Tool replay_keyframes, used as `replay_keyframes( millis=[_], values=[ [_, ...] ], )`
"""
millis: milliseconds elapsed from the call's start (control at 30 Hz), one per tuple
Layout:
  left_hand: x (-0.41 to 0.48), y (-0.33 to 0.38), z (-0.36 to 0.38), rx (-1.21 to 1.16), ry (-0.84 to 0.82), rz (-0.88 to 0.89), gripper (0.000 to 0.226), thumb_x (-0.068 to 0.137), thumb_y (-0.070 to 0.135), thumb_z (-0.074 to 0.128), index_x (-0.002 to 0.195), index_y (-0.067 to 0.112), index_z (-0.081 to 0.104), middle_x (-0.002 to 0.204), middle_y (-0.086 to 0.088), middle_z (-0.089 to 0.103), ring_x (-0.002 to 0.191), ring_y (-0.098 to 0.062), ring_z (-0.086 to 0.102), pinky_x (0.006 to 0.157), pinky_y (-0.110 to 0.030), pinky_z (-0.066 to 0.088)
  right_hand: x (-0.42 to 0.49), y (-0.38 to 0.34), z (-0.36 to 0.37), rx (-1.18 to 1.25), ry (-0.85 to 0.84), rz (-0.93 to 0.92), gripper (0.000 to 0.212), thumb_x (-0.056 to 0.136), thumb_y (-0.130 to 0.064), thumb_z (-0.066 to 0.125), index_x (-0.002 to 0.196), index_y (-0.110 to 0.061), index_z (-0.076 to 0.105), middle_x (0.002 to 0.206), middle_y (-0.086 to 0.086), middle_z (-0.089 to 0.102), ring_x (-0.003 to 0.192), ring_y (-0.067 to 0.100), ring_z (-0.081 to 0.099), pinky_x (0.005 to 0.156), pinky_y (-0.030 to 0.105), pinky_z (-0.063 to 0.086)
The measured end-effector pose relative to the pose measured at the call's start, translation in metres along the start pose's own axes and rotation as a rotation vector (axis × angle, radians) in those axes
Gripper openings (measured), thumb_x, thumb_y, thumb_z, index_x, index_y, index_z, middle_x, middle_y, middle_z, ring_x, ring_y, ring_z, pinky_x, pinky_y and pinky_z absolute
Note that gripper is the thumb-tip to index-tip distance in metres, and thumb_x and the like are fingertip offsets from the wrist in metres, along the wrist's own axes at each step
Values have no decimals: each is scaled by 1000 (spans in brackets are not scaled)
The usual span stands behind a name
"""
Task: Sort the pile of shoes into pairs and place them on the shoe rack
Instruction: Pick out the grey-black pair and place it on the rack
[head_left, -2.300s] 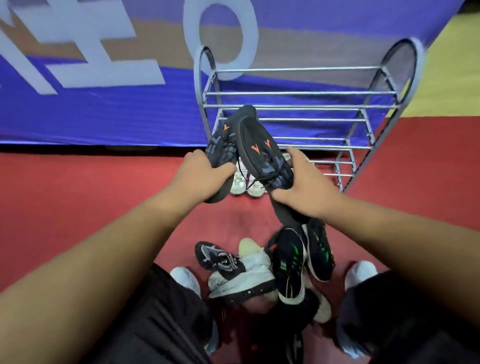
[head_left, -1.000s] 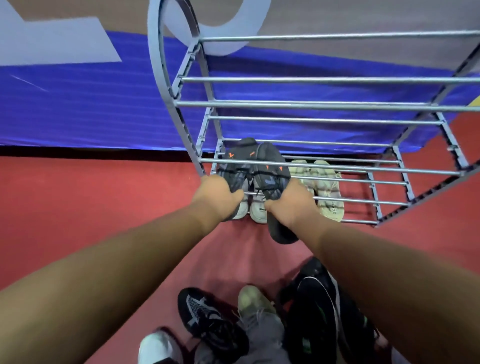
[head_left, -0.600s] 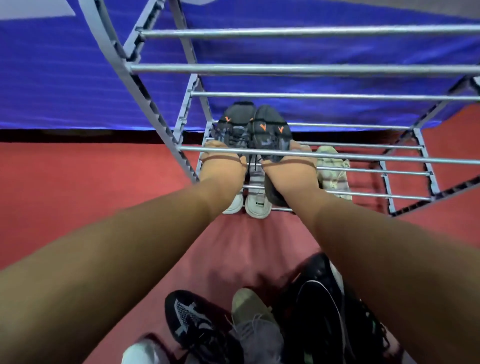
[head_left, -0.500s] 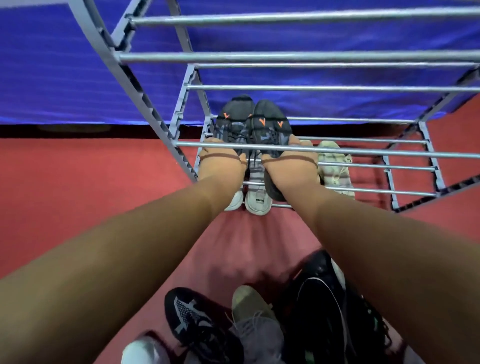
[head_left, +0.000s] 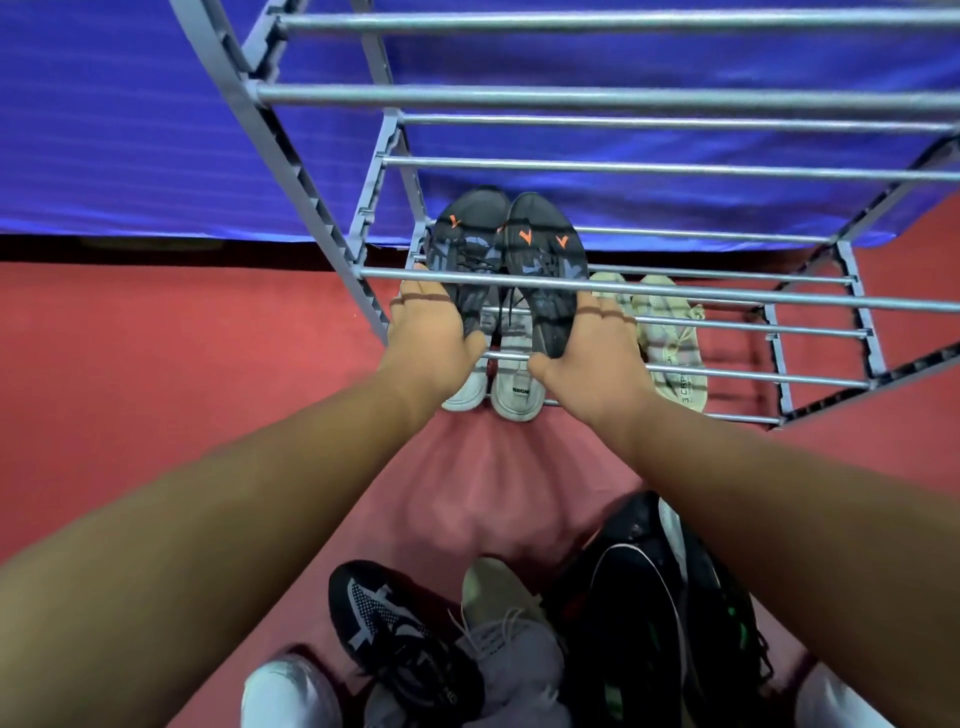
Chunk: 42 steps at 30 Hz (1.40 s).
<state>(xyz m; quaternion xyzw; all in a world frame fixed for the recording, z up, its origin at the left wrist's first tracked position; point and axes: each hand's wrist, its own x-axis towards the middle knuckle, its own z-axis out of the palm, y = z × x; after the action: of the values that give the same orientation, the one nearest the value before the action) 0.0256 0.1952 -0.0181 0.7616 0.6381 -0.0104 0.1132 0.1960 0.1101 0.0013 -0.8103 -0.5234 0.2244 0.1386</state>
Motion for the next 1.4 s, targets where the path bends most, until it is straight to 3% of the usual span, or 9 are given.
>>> replay_keyframes(
  millis=[67, 200, 367, 567, 633, 800, 1100, 1267, 1400],
  values=[
    [-9, 2, 2, -1, 45, 6, 81, 92, 51, 62, 139, -12, 42, 140, -28, 41, 121, -41, 43, 103, -45, 41, 0, -3, 2, 34, 39, 4, 69, 82, -46, 73, 135, -9, 50, 135, 14, 50, 129, 38, 44, 104, 41, 42],
    [-23, 14, 1, -35, 71, -22, 81, 97, 45, 62, 146, -13, 34, 139, -25, 42, 123, -38, 44, 109, -42, 38, 4, -14, 8, 80, 88, 45, 62, 82, -48, 71, 127, -9, 54, 129, 14, 52, 122, 39, 50, 97, 39, 46],
    [-24, 16, 4, -125, 69, -104, 100, 102, 49, 55, 157, -15, 3, 144, -25, 37, 131, -37, 40, 114, -41, 32, 10, -16, 17, 91, 74, 32, 68, 80, -52, 71, 128, -6, 54, 131, 14, 51, 127, 37, 47, 106, 44, 46],
    [-16, 2, 7, -89, 58, -46, 97, 104, 48, 52, 157, -15, 1, 150, -30, 33, 134, -38, 38, 116, -39, 30, 21, -20, 23, 40, 63, 13, 74, 84, -57, 70, 134, -5, 52, 136, 15, 47, 133, 36, 41, 109, 42, 42],
    [-10, 0, 12, -32, 82, -24, 94, 104, 52, 49, 155, -17, 11, 149, -32, 35, 132, -38, 42, 113, -38, 35, 23, -23, 24, -9, 60, -7, 79, 85, -60, 69, 137, -2, 51, 138, 18, 48, 132, 37, 41, 112, 43, 41],
    [-3, -6, 16, 8, 92, -18, 89, 102, 56, 49, 149, -14, 24, 144, -29, 38, 125, -38, 47, 104, -38, 41, 15, -25, 27, -106, 27, -53, 101, 69, -67, 72, 144, -6, 42, 140, 17, 44, 128, 41, 43, 109, 47, 43],
    [-4, -17, 2, -201, -83, 15, 100, 84, 37, 78, 155, -1, 19, 154, -21, 23, 140, -39, 38, 115, -45, 40, 14, -25, 20, -65, -36, -101, 83, 79, -55, 76, 139, -4, 50, 136, 15, 46, 134, 38, 39, 114, 45, 42],
    [-14, -18, -4, -196, -125, 48, 111, 90, 35, 77, 164, 1, 2, 169, -25, -1, 157, -37, 17, 124, -43, 29, 8, -23, 24, -31, -35, -68, 105, 77, -58, 81, 156, -8, 34, 159, 17, 33, 145, 41, 34, 120, 48, 37],
    [-37, -24, -14, -96, -89, 159, 90, 93, 29, 72, 158, -1, 18, 169, -25, 0, 157, -36, 16, 124, -43, 30, -9, -20, 19, -107, -11, -112, 106, 83, -48, 77, 163, -5, 21, 165, 19, 27, 146, 41, 34, 122, 47, 33]
  ],
)
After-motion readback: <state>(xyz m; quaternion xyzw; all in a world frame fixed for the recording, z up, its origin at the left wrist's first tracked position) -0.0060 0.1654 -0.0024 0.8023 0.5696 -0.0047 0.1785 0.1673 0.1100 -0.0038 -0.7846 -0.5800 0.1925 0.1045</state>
